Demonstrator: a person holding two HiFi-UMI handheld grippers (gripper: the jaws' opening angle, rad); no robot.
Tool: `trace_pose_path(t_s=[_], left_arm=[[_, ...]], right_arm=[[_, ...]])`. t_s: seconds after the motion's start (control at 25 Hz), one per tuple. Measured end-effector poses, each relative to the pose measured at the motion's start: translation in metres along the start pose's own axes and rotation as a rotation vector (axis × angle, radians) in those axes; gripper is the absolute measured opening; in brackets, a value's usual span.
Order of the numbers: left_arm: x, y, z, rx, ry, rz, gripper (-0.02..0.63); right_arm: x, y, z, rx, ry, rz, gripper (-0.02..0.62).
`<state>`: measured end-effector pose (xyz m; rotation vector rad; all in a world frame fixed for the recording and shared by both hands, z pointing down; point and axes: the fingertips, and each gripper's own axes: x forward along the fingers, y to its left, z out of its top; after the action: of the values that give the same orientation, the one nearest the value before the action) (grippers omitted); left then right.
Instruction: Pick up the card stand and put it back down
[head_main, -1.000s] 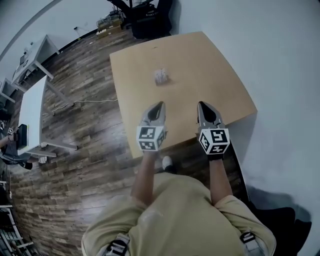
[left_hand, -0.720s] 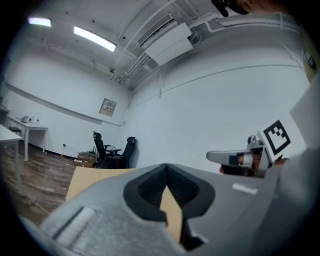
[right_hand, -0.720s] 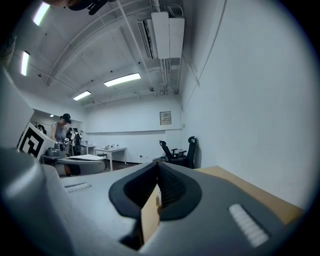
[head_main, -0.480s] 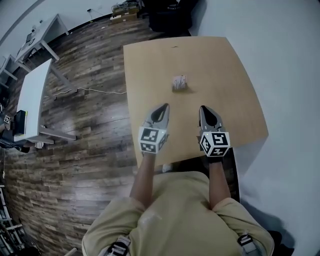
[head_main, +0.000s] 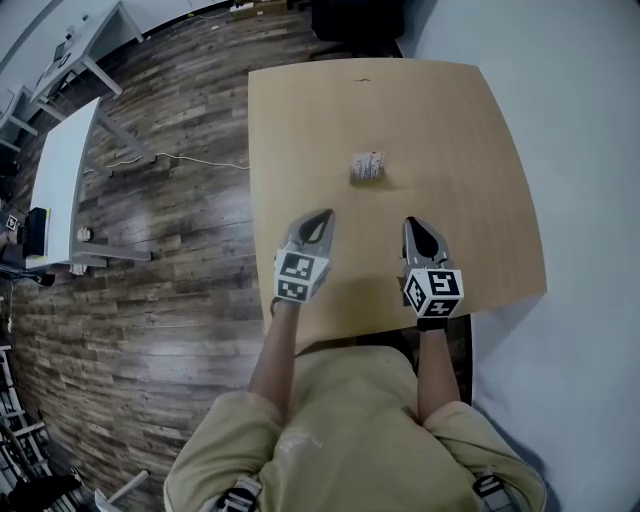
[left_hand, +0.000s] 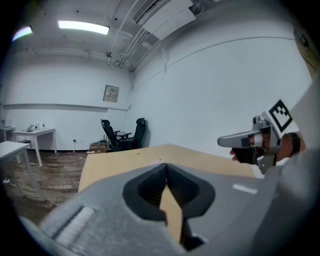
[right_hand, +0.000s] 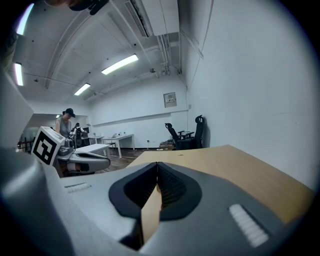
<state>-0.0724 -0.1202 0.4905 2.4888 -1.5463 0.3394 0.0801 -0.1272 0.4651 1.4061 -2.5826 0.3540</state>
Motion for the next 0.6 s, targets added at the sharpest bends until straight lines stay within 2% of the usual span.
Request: trace_pose_path(t_s=[0.24,0.36,0.6], left_arm=[[0.039,0.026,-0.034,-0.008,0.078,-0.010,0.018],[0.059,0.044,-0.050,-0.002,0.125,-0.009,0.047],[0.090,0.064,-0.072,0.105,0.201,-0.105,0.120]], right_arm=[[0.037,-0.025,-0.030,0.036,0.059,0.046,0.008],[0.056,-0.037,-0.040,0.050,0.083,0.076,0.008],[0.084,-0.053,-0.058,0.087,0.129,0.103,0.008]])
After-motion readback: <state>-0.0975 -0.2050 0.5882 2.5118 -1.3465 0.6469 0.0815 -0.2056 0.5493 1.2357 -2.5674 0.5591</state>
